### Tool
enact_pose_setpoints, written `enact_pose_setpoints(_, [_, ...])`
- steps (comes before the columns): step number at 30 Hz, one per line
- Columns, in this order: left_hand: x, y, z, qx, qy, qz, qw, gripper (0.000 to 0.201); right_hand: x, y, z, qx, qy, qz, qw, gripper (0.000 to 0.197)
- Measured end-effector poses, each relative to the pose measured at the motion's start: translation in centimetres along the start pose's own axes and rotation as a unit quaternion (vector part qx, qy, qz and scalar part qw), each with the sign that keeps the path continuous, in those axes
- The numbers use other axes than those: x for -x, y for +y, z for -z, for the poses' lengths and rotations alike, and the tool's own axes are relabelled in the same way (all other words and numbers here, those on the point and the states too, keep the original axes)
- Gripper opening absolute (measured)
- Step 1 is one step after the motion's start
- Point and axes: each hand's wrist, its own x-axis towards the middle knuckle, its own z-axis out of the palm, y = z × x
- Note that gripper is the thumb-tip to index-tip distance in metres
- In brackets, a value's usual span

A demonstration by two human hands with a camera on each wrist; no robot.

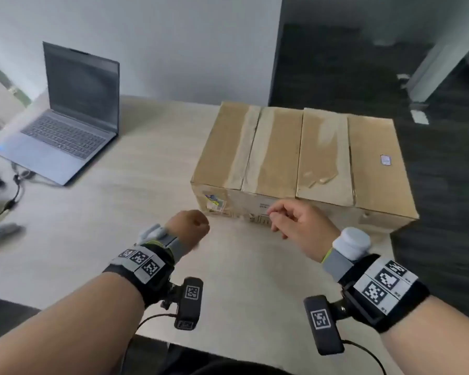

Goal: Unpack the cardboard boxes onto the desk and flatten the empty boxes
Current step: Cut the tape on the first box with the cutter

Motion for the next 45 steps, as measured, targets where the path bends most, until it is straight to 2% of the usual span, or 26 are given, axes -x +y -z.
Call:
enact_pose_setpoints(4, [0.1, -4.6, -2.6, 0.005, 0.037, 0.158, 0.987, 0.044, 0.2, 2.8, -2.7, 0.018, -0.066, -0.015, 0.998, 0.011])
enact_pose_setpoints(6, [-0.3, -5.8, -3.2, 0.015, 0.043, 0.193, 0.98, 0.06, 0.4, 3.6, -3.9, -0.003, -0.067, -0.028, 0.997, 0.009])
enact_pose_setpoints(7, [-0.7, -5.9, -3.3, 0.023, 0.046, 0.201, 0.978, 0.065, 0.4, 3.8, -4.3, -0.015, -0.067, -0.037, 0.997, 0.016])
enact_pose_setpoints(9, [-1.8, -6.4, -3.6, 0.031, 0.048, 0.211, 0.976, 0.067, 0.3, 4.4, -5.3, -0.027, -0.077, -0.051, 0.995, 0.03])
enact_pose_setpoints(12, [-2.9, -6.2, -3.7, 0.033, 0.044, 0.201, 0.978, 0.048, 0.0, 4.7, -6.6, -0.021, -0.084, -0.064, 0.994, 0.028])
enact_pose_setpoints(15, [-3.6, -5.8, -3.4, 0.035, 0.02, 0.146, 0.989, 0.025, 0.0, 4.4, -7.1, -0.019, -0.077, -0.086, 0.993, 0.031])
enact_pose_setpoints(18, [-3.6, -5.7, -2.7, 0.036, -0.03, 0.05, 0.998, 0.009, -0.4, 3.7, -7.6, -0.019, -0.061, -0.099, 0.993, 0.02])
enact_pose_setpoints(22, [-2.1, -2.6, 0.5, 0.105, -0.123, -0.063, 0.985, 0.015, -1.5, 2.4, -8.2, -0.019, -0.027, -0.102, 0.994, 0.017])
enact_pose_setpoints(25, [-1.9, 1.1, 4.7, 0.148, -0.149, -0.155, 0.965, 0.019, -3.0, 0.0, -8.6, -0.032, 0.002, -0.099, 0.995, 0.018])
enact_pose_setpoints(28, [-2.5, 3.9, 7.4, 0.23, -0.14, -0.186, 0.945, 0.012, -4.2, -2.1, -8.9, -0.066, 0.024, -0.094, 0.993, 0.018])
enact_pose_setpoints(30, [-3.2, 4.9, 8.3, 0.25, -0.152, -0.195, 0.936, 0.011, -5.0, -3.0, -9.1, -0.091, 0.066, -0.103, 0.988, 0.01])
enact_pose_setpoints(34, [-4.9, 5.6, 8.4, 0.19, -0.16, -0.237, 0.939, 0.007, -5.9, -3.3, -9.2, -0.127, 0.105, -0.125, 0.978, 0.001])
enact_pose_setpoints(36, [-6.6, 5.7, 8.4, 0.103, -0.099, -0.266, 0.953, 0.028, -6.0, -3.3, -9.0, -0.131, 0.127, -0.13, 0.975, 0.011])
enact_pose_setpoints(38, [-8.4, 5.7, 8.4, -0.019, -0.023, -0.297, 0.955, 0.05, -5.9, -3.1, -8.4, -0.129, 0.15, -0.137, 0.971, 0.017])
enact_pose_setpoints(39, [-9.0, 5.7, 8.4, -0.071, -0.014, -0.295, 0.953, 0.056, -5.8, -3.1, -8.2, -0.129, 0.162, -0.14, 0.968, 0.018])
enact_pose_setpoints(43, [-9.6, 3.9, 7.3, -0.224, -0.051, -0.311, 0.922, 0.076, -5.9, -3.1, -7.0, -0.134, 0.197, -0.148, 0.96, 0.012])
enact_pose_setpoints(45, [-8.5, 3.1, 7.0, -0.268, -0.05, -0.333, 0.903, 0.087, -6.0, -3.4, -6.5, -0.114, 0.22, -0.136, 0.959, 0.017])
